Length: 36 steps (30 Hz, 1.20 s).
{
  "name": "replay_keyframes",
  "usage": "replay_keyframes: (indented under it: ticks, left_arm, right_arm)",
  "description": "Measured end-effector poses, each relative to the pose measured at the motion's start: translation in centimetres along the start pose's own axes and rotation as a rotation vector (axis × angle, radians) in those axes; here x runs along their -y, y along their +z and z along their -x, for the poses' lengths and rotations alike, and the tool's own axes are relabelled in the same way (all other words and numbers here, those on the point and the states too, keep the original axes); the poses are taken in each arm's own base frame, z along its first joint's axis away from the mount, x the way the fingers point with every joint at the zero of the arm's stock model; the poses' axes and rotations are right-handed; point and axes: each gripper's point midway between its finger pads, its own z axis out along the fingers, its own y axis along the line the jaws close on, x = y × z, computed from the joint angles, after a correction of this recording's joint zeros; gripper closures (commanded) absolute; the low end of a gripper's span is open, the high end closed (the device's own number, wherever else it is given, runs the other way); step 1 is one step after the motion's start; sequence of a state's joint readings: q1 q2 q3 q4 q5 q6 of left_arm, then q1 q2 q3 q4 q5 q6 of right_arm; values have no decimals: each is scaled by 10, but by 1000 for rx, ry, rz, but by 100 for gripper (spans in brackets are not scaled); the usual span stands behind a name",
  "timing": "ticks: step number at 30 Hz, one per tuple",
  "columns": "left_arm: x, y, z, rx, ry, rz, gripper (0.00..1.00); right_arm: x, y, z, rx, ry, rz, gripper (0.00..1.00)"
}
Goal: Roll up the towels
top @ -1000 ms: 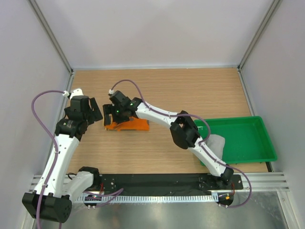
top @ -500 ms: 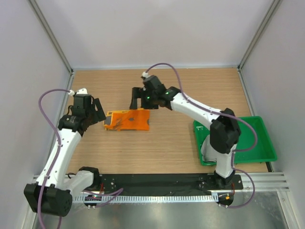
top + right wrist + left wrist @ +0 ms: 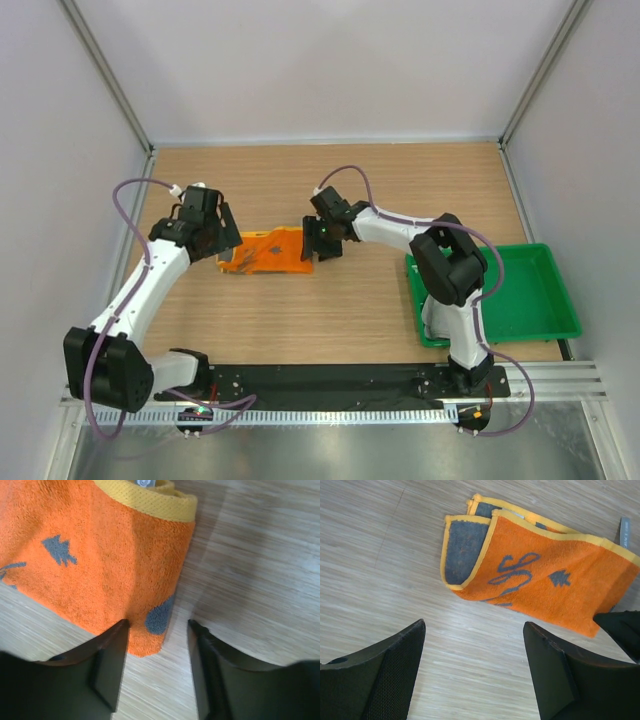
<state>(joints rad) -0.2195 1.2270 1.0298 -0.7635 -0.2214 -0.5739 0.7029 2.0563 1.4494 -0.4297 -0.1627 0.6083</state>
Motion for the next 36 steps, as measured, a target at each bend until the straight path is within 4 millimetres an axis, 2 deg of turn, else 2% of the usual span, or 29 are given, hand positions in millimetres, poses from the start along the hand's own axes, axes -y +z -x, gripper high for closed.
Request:
replay_keyframes:
  ticks: [1,2,5,6,11,15,18,23,29,36]
  left_arm:
    - [1,4,0,-1,-6,7,21]
    - [2,8,0,-4,-15,14,21]
    - [4,19,2,-3,-27,27,22]
    - [6,23,4,0,-31,28,23]
    - [17,44,8,12,-28,15,31]
    - [32,64,6,19,2,-13,33]
    - [44,81,-3,8,39,-34,36]
    - [62,107,-17,-27,86,-73,45]
    - [78,121,-35,-60,141,-100,52]
    - [84,128,-40,-59,154,-107,53]
  right_arm:
    - [-2,1,0,2,-4,8,50]
    - [-3,2,0,1,-5,14,60]
    - [-3,7,-3,-14,-6,21,74]
    - [-3,8,-3,-13,-8,24,82]
    - [1,8,-12,-8,-12,36,95]
    - [9,-2,-31,-20,-25,27,97]
    - [15,-11,-47,-35,-38,15,98]
    - [23,-19,-61,-49,-51,0,98]
    - [25,-21,-65,-53,-54,-3,98]
    - [25,-22,-65,-54,-57,-6,98]
